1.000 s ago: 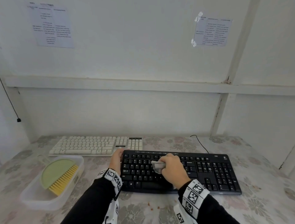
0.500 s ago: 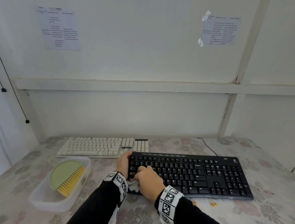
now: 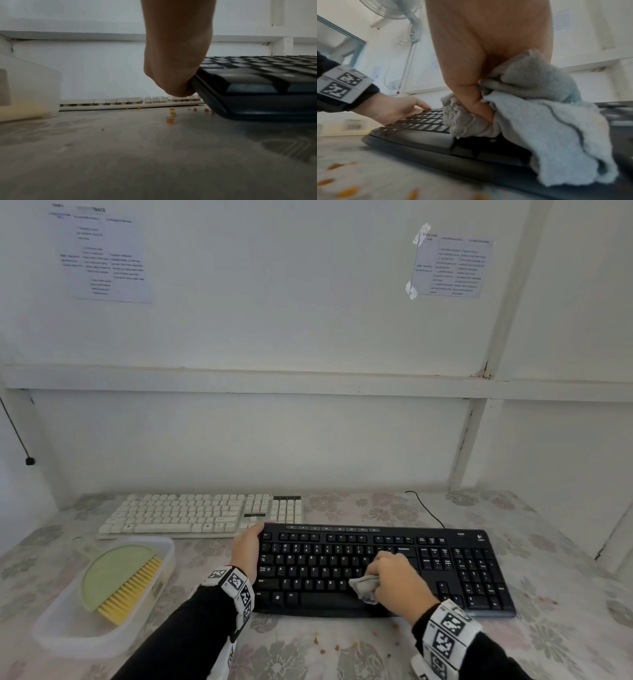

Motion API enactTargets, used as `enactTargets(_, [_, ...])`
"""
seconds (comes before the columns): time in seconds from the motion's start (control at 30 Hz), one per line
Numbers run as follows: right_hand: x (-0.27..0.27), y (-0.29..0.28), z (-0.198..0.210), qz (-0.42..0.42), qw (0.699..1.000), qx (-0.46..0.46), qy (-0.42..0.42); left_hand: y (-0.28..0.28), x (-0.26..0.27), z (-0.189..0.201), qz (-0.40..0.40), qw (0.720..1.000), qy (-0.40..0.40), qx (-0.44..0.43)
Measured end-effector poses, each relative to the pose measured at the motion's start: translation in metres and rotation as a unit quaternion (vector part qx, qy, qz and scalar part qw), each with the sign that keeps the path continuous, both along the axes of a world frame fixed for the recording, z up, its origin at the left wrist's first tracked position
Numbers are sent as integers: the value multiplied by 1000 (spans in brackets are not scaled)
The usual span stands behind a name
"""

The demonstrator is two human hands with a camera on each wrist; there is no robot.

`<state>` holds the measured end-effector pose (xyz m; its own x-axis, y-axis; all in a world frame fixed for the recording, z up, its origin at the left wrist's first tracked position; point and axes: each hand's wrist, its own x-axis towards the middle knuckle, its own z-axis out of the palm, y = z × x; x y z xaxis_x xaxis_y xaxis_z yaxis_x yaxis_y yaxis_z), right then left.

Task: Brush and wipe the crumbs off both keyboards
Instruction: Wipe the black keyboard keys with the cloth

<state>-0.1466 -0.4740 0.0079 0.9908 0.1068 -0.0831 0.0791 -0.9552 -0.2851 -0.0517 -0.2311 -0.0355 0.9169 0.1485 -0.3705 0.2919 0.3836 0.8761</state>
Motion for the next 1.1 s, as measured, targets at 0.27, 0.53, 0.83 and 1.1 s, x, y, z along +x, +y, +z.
enactTargets(0.27, [-2,-49,7,-140,990,-19,-1,1,5,-7,1,1000,-18,3])
enactTargets(0.53, [5,43,19,52,991,93,-86,2,3,-5,-2,1000,-14,-11])
enactTargets(0.83, [8,114,-8,127,990,5,-61,2,1,-4,-6,1000,-24,-12])
enactTargets(1.1, [1,62,-1,24,998,-15,-51,2,-3,2,-3,1000,-9,-12])
